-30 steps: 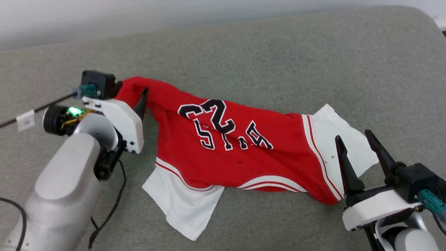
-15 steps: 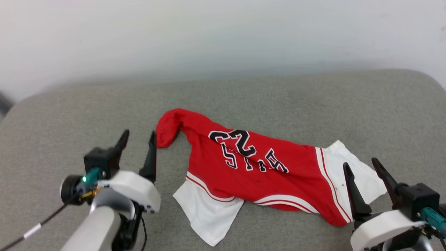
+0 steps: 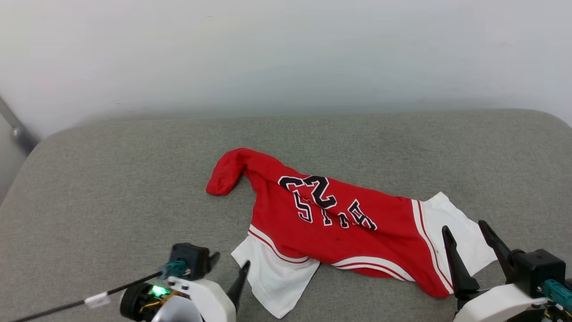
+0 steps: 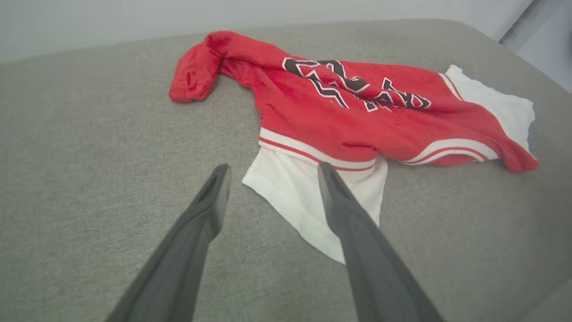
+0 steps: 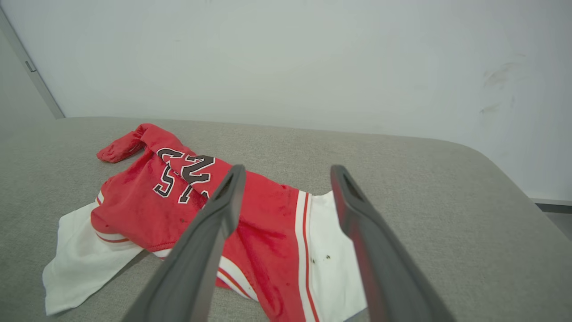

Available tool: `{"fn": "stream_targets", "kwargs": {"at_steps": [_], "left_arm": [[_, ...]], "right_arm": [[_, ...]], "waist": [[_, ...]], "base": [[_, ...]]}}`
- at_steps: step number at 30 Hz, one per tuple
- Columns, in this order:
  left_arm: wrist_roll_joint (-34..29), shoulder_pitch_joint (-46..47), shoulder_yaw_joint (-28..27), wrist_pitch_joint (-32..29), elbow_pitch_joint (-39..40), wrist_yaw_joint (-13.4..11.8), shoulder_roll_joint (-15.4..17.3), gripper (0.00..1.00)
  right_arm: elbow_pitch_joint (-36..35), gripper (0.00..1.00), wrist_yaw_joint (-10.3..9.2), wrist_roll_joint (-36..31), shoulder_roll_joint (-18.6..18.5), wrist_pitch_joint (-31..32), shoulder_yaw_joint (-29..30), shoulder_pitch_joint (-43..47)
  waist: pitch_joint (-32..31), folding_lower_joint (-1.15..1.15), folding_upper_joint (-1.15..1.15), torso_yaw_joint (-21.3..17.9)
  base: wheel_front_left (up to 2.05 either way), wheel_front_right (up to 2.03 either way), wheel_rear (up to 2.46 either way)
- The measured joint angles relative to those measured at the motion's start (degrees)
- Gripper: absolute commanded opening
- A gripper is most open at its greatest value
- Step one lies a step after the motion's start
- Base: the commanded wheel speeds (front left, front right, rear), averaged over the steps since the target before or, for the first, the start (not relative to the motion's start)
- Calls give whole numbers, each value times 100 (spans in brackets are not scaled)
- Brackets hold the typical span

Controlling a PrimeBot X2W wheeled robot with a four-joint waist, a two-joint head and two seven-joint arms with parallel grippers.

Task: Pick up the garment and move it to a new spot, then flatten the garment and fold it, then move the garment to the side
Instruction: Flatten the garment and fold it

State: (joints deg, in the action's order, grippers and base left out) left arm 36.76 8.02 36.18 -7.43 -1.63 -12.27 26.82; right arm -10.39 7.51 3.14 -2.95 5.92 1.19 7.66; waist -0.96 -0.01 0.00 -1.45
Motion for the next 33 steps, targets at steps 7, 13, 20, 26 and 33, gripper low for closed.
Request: {"fn": "stream_targets", "kwargs": {"at_steps": [7,13,20,26,33], "left_arm": [[21,499,719,-1283,-96,611,91,100],[-71,1072,1151,-2034,-521,1066,29,100],[96,1436,1444,-2677,-1125,1481,-113,100],[269,1516,1480,-2742,-1356,1597,-258,0],[178,1305,1303,-1944,-1388,1374,-312,0]], "right_arm": [[-63,100,0,9,0,49,-27,-12],[-27,100,0,81,0,-11,-55,-176],[104,100,0,144,0,-142,-90,-382],[181,100,0,146,0,-191,-5,-414],[380,100,0,316,0,85,172,-414]], "waist": [[206,0,0,-138],[575,1,0,-257],[899,1,0,-412],[930,1,0,-448],[749,2,0,-350]], "base": [[0,0,0],[0,0,0],[0,0,0],[0,0,0],[0,0,0]]}}
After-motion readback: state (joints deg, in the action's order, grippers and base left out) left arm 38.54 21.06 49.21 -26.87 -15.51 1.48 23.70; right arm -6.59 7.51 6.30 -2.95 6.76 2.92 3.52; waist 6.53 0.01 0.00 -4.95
